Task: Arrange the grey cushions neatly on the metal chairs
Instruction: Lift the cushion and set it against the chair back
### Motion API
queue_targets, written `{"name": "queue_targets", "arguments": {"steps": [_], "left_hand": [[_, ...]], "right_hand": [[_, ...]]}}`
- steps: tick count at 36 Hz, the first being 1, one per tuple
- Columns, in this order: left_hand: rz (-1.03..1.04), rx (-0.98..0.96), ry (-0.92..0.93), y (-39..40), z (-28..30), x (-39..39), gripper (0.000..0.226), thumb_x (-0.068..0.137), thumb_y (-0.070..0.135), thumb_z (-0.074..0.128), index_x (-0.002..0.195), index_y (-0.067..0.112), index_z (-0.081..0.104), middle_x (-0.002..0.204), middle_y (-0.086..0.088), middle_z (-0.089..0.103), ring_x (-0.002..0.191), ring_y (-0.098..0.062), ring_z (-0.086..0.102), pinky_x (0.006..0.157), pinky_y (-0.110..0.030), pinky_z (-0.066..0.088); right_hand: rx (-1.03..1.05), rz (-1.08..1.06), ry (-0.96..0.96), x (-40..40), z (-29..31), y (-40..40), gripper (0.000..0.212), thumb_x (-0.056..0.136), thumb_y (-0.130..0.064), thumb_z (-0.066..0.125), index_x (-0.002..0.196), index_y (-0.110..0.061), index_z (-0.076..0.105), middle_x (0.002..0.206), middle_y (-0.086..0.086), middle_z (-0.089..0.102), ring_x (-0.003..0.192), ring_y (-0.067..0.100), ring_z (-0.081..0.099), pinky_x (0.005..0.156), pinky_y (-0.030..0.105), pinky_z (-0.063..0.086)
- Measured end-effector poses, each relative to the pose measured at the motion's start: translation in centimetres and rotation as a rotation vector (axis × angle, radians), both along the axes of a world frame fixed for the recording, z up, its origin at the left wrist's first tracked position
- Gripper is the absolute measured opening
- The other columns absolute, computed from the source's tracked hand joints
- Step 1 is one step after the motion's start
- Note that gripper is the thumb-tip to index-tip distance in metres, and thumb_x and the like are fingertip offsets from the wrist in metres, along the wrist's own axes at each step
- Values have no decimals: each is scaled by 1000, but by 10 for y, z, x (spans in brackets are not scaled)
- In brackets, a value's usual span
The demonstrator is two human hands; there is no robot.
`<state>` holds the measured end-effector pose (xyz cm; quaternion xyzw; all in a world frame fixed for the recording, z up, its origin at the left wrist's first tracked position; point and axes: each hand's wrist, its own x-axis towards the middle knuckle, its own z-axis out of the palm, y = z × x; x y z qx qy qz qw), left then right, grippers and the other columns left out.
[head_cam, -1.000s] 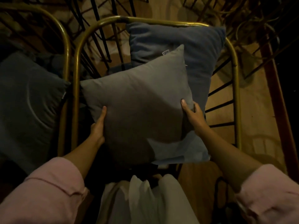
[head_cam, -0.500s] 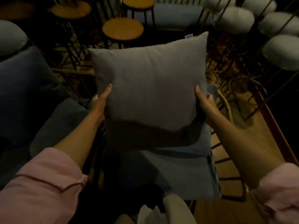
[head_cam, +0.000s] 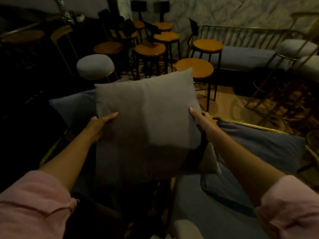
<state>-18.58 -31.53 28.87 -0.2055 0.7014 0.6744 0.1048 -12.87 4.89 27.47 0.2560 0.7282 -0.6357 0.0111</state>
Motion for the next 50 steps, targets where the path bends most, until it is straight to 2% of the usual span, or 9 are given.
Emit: {"name": "queue_targets", "arguments": {"steps": [4, 8, 12, 15, 20, 30, 37, 44, 50], "left_hand": [[-1, -59, 20, -45, -22, 6, 64, 74, 15, 83, 130, 6, 55, 117, -16, 66, 88, -26, 68, 62, -34, 61], [-103, -198, -88, -75, -72, 18, 122, 42, 39, 97, 146, 16, 37, 135, -10, 58, 119, -33, 61, 94, -48, 55], [-398, -470, -318, -63, -123, 40, 134, 61, 49, 87, 157, 25, -2, 165, -13, 13, 150, -34, 21, 119, -48, 27], [-507, -748, -298, -40, -147, 52, 137, 65, 68, 74, 152, 26, -23, 162, -14, -24, 150, -36, -21, 123, -52, -3], [-406, -820, -285, -15, -153, 54, 139, 58, 81, 67, 153, 28, -20, 162, -16, -23, 149, -38, -22, 120, -56, -6], [-436, -805, 155, 55, -122, 26, 98, 79, 65, 62, 155, 21, 19, 165, -10, 10, 153, -31, 2, 120, -57, 5], [-664, -398, 384, 186, -94, 30, 72, 86, 28, 72, 147, 16, 35, 153, -11, 35, 142, -25, 35, 115, -38, 33], [-949, -379, 257, 301, -130, 55, 76, 85, 38, 70, 147, 15, 33, 152, -11, 35, 134, -29, 46, 108, -47, 45], [-1005, -525, 98, 373, -162, 57, 66, 87, 26, 72, 139, -1, 43, 143, -21, 48, 129, -37, 50, 103, -44, 45]], "right_hand": [[51, 95, 32, -20, -18, -51, 73, 87, -45, 67, 145, -14, 35, 129, -1, 48, 105, 17, 49, 73, 23, 47], [136, 400, -18, -18, -47, -84, 69, 88, -34, 68, 147, -17, 36, 140, 3, 45, 129, 22, 46, 99, 34, 47], [810, 854, -143, -6, -86, -108, 86, 87, -59, 57, 155, -31, 13, 165, 4, 5, 151, 31, 3, 118, 55, 11], [937, 861, -129, -4, -102, -119, 100, 82, -71, 54, 154, -38, -6, 164, -1, -15, 150, 26, -17, 114, 64, -5], [905, 828, -163, -5, -110, -108, 100, 80, -70, 56, 154, -39, -4, 164, -5, -13, 150, 23, -17, 115, 62, -2], [652, 394, -29, 33, -109, -45, 75, 87, -49, 64, 147, -14, 37, 150, 10, 43, 138, 29, 39, 112, 45, 34], [426, -110, -164, 112, -112, 63, 58, 91, -22, 67, 140, -2, 44, 138, 18, 53, 128, 33, 51, 100, 37, 43], [230, -476, -240, 189, -131, 183, 60, 94, -39, 59, 139, -2, 43, 135, 11, 51, 126, 31, 51, 106, 45, 43], [119, -501, -308, 233, -197, 300, 116, 52, -87, 54, 137, -9, 46, 134, 18, 57, 122, 36, 56, 102, 54, 46]]}}
